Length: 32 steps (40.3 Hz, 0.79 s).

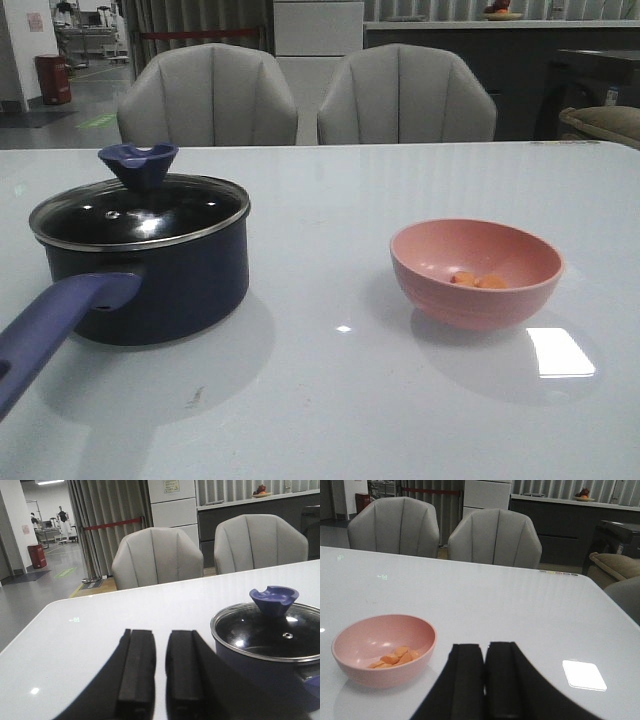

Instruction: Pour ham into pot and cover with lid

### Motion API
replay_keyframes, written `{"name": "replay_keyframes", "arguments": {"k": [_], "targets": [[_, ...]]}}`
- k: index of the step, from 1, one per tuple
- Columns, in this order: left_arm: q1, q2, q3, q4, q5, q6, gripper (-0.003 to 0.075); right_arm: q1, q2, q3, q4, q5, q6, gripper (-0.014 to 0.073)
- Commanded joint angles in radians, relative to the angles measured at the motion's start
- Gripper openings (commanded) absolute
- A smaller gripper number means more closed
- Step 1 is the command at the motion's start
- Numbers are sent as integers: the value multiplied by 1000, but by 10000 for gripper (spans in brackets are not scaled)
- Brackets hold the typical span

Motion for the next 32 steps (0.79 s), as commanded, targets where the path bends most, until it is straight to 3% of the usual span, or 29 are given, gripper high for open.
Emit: {"name": "replay_keyframes", "arguments": {"k": [1,23,32], "targets": [[1,-17,21,-2,-89,-6,151,-5,-20,-4,-10,-84,-4,146],[1,-17,21,-2,-92,-6,151,-5,-20,-4,-10,-84,-4,146],[1,-17,21,-2,-218,-6,151,-5,-20,-4,-10,-84,-4,146]]}}
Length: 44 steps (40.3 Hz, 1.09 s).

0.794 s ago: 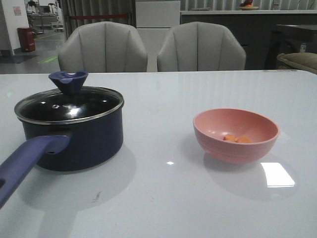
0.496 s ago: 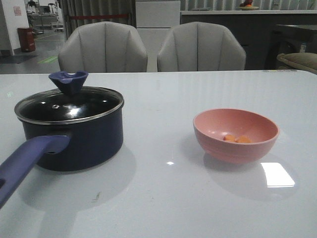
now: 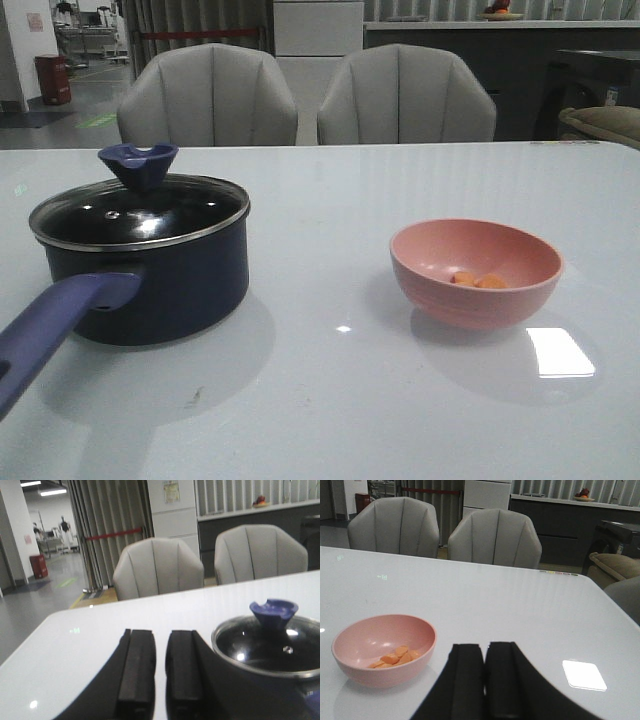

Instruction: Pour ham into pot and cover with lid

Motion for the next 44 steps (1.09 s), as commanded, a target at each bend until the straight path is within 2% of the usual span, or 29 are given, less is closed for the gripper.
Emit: {"name": "replay_keyframes", "arguments": {"k": [1,5,12,15,21,25,40,44], "targets": [[1,-17,21,-2,-185,-6,151,-5,-20,-4,-10,-84,-4,146],[1,-17,17,-41,-294,-6,151,-5,-20,-4,-10,-84,-4,146],[1,-8,-75,-127,-252,-6,151,-5,-20,-4,-10,-84,-4,146],[1,22,-161,-170,-151,-6,151,-5,-20,-4,-10,-84,-4,146],[1,131,-347,-183,200,-6,151,-5,-20,-4,-10,-84,-4,146],[1,204,-425,-185,303,-6,151,-5,-20,-4,-10,-84,-4,146],[1,317,-439,-187,306,-6,152,-5,-20,-4,-10,-84,-4,146],[1,345,-439,-187,307,-6,175,-5,-20,-4,-10,-84,-4,146]]}}
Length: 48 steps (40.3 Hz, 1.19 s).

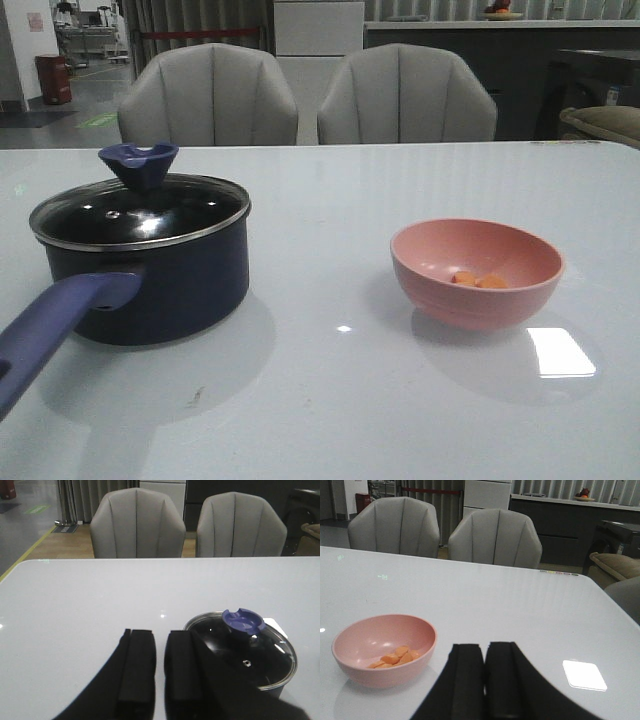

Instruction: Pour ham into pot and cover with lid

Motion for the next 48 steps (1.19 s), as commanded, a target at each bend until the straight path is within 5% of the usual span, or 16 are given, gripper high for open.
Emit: {"name": "replay_keyframes", "arguments": {"k": [1,11,14,25,37,48], "targets": [[1,38,-34,-12,-67,-6,192,-5,-20,-4,-10,-84,-4,146],[1,94,-34,-1,-67,-6,547,-5,-20,-4,-10,-84,-4,146],[1,108,-34,-1,-67,-6,597,-5,-20,-4,-10,-84,-4,146],[1,228,-188,-1,42,-6,591,-5,-20,-4,-10,-84,-4,146],[-5,565,-480,-71,248,-6,585,-5,-20,-4,-10,-84,-4,146],[-125,883,-725,-72,330,-9,585,-5,-20,-4,-10,-84,-4,146]]}}
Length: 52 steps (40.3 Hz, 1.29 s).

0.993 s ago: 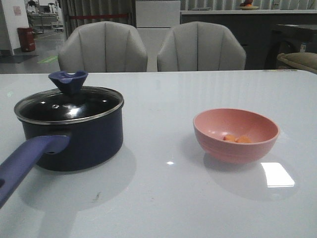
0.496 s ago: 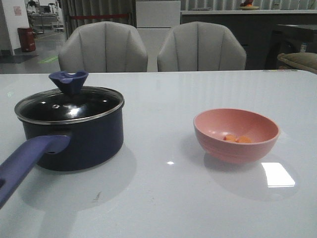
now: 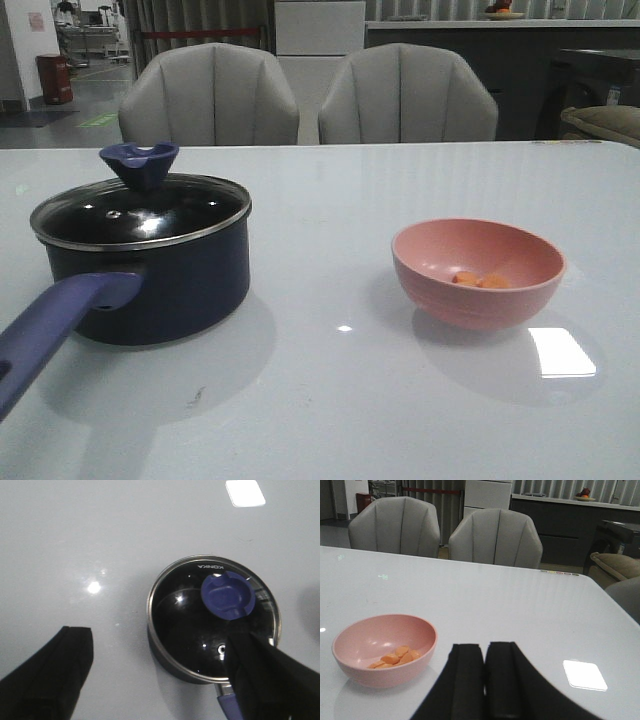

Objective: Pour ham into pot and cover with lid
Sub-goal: 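Lower the left gripper onto the purple lid knob and grasp it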

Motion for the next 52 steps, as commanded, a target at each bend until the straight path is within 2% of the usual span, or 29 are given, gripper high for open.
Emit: {"name": "replay_keyframes", "arguments": {"k": [1,10,20,31,52], "targets": [[-57,84,-108,-23,-32,-14,585,-5,-20,-4,-10,-84,-4,146],[-184,291,-276,201,74,-236,585,-5,-20,-4,-10,-84,-4,146],[-248,473,-438,269,158,-345,585,-5,-21,-4,-10,-84,-4,146],[-250,599,-557,267,270,-375,585,-5,-21,-4,-10,-84,-4,146],[-276,680,-583,252,308,-383,585,-5,-21,-4,-10,-84,-4,146]]}}
